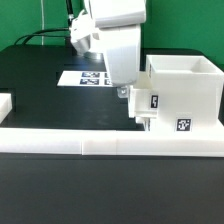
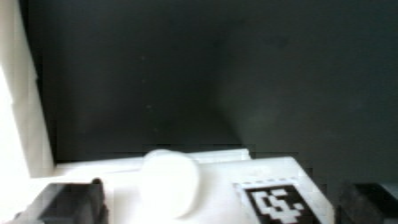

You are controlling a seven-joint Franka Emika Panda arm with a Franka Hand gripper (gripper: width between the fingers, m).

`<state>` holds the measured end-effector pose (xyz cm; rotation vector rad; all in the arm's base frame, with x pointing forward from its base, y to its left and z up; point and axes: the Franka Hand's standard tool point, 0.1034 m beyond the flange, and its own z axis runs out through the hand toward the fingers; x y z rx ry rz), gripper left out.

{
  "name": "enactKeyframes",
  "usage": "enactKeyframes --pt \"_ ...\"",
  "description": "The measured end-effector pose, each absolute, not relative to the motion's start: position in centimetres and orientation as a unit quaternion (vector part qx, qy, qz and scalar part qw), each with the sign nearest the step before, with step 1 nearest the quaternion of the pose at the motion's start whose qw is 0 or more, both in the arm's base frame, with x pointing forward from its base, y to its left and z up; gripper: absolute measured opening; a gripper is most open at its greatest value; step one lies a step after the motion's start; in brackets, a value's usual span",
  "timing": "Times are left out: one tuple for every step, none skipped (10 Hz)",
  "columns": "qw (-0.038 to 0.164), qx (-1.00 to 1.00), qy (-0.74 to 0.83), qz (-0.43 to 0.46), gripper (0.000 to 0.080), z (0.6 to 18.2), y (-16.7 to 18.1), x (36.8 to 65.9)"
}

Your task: Assemble drawer

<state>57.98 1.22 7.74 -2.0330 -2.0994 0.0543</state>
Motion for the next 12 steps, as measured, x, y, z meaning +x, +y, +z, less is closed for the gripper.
enactKeyframes --pt "0.112 -0.690 -0.715 0.016 0.0649 7.6 2.7 58.2" --pt "0.111 -0.692 -0.713 0.015 0.0649 7.7 3.9 58.6" --pt "0.105 -0.697 -0.709 0.021 0.0649 7.9 4.1 58.9" --pt "0.102 -0.703 -0.703 0.025 0.0649 8.0 4.2 59.1" --pt "0.099 -0.703 -0.703 0.025 0.0649 8.1 3.6 59.1" --pt "0.096 -0.709 -0.698 0.026 0.0649 8.2 1.9 59.0" --pt "0.095 -0.708 -0.699 0.025 0.0649 8.3 0.5 58.9" --pt "0.094 -0.710 -0.698 0.024 0.0649 8.6 -1.0 59.0" --pt "0.087 -0.713 -0.696 0.020 0.0649 9.6 -2.4 59.2" --pt "0.074 -0.718 -0.692 0.010 0.0649 10.5 -3.2 59.4" --pt "0.048 -0.725 -0.687 -0.013 0.0649 11.4 -3.8 59.7" --pt "0.016 -0.739 -0.672 -0.050 0.0649 12.0 -4.0 59.2"
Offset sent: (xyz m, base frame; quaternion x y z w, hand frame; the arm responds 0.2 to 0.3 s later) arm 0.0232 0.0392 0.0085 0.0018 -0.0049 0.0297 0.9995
